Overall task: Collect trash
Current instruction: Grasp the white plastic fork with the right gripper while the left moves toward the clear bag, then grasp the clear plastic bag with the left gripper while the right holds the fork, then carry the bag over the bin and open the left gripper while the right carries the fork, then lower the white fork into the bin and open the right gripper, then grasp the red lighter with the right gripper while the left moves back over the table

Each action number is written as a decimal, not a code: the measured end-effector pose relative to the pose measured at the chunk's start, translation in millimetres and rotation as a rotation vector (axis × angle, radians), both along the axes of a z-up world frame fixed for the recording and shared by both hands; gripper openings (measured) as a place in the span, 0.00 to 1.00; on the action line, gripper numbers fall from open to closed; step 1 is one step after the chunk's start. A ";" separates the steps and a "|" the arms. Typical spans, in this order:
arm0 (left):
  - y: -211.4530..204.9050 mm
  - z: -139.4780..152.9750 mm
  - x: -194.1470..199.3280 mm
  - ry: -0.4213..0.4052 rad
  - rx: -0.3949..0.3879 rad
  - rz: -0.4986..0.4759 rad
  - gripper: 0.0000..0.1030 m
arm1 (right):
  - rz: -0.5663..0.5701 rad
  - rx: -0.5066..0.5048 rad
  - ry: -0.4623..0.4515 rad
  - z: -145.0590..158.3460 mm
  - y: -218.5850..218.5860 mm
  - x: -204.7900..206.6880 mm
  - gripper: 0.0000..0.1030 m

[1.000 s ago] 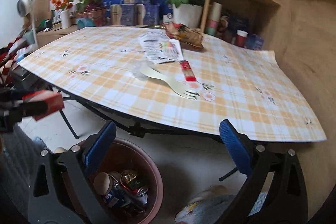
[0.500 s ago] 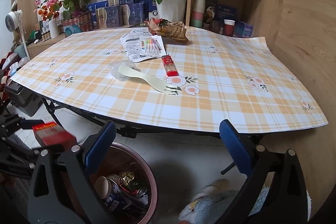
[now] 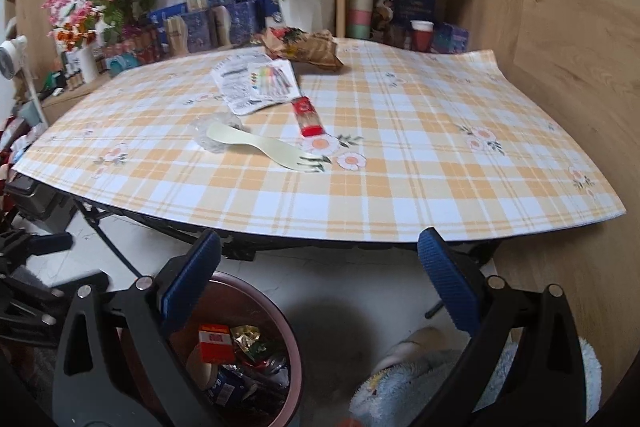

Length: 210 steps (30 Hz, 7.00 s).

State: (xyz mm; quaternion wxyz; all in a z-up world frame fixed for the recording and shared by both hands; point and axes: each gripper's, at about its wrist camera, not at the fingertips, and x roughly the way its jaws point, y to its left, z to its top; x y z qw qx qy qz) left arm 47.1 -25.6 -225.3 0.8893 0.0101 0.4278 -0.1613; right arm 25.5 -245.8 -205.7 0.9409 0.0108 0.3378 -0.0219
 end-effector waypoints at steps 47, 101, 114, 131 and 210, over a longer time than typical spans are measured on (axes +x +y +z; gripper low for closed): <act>14.6 28.2 40.7 -0.208 -0.174 0.132 0.90 | 0.466 -0.101 0.195 -10.6 31.1 150.2 0.16; -48.9 47.2 86.3 -0.016 -0.099 -0.274 0.24 | 0.099 0.352 0.014 11.7 -59.5 86.2 0.07; -58.0 -14.1 -6.9 0.064 0.017 -0.415 0.24 | 0.127 0.280 0.044 15.8 -40.3 33.3 0.07; -50.1 -71.0 10.1 0.240 0.090 -0.350 0.38 | 0.180 0.189 0.096 10.1 -19.5 15.6 0.07; 70.4 42.3 9.2 -0.193 -0.174 0.156 0.93 | 0.148 0.030 0.033 20.7 -4.5 42.3 0.94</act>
